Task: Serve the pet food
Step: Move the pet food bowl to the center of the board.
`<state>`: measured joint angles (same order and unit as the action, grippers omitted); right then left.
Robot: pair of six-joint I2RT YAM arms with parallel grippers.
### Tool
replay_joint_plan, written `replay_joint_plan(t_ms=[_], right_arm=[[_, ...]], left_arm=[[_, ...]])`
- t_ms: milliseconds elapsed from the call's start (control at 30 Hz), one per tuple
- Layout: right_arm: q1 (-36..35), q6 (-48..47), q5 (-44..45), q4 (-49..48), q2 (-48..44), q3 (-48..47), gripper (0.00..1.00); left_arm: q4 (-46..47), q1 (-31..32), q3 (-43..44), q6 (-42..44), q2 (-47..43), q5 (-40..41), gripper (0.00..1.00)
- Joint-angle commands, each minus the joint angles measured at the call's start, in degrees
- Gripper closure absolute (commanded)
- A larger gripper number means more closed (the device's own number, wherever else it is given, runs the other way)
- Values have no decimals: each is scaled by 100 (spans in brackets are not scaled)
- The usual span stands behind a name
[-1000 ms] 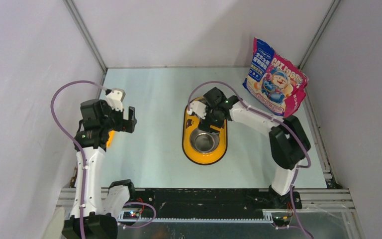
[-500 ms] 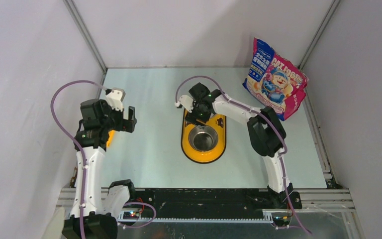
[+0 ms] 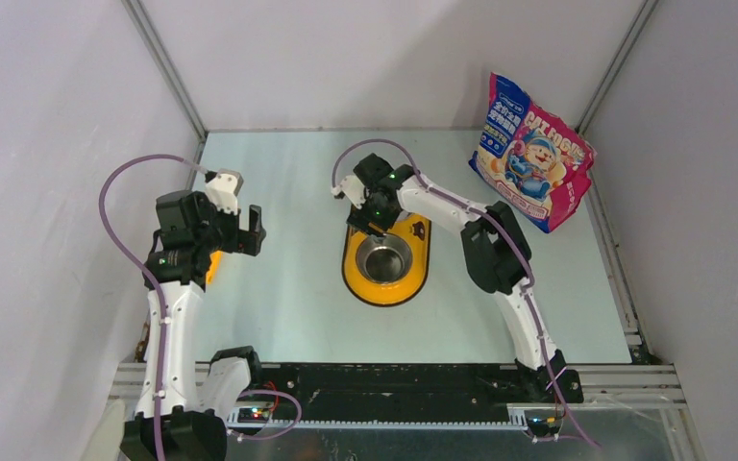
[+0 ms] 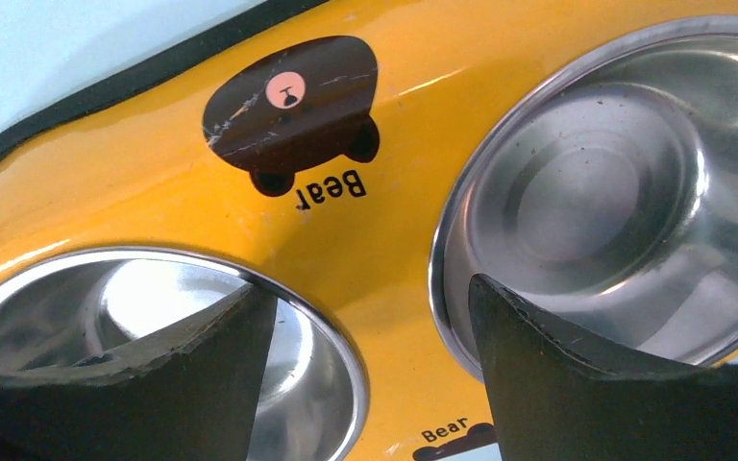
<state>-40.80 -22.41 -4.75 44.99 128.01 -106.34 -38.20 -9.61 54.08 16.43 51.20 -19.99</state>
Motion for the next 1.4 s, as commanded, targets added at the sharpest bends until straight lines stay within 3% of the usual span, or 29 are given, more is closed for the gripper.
replay_joint_plan(t_ms=[0,200,400,567,700,800,967,1200,1367], right_arm=[[45,882,233,150,650,-1353,25],[250,1999,-244,626,1508,-3202,27],[154,1802,-52,457,1108,-3063,23],[289,1233,-139,399,-555,-1882,17],[587,512,-641,820,-2238,-511,16],[1087,88,-1009,773,-3482,841,15],[2242,-205,-1393,466,-5461,2983,14],[3406,193,-1758,-330,-6836,4391,14],[4089,317,-1686,-731,-7212,4675,14]], left_arm=[[125,18,-50,-23,-44,-114,2],[148,20,-52,-21,51,-62,2],[152,44,-47,-15,165,-75,2],[231,412,44,-51,215,150,2],[295,1555,336,-22,554,1029,2],[287,2609,655,179,1136,1788,2],[278,3742,1618,214,2323,2734,2],[-209,4725,3061,-485,4038,2660,2],[-216,5266,3260,-759,4618,2734,2]])
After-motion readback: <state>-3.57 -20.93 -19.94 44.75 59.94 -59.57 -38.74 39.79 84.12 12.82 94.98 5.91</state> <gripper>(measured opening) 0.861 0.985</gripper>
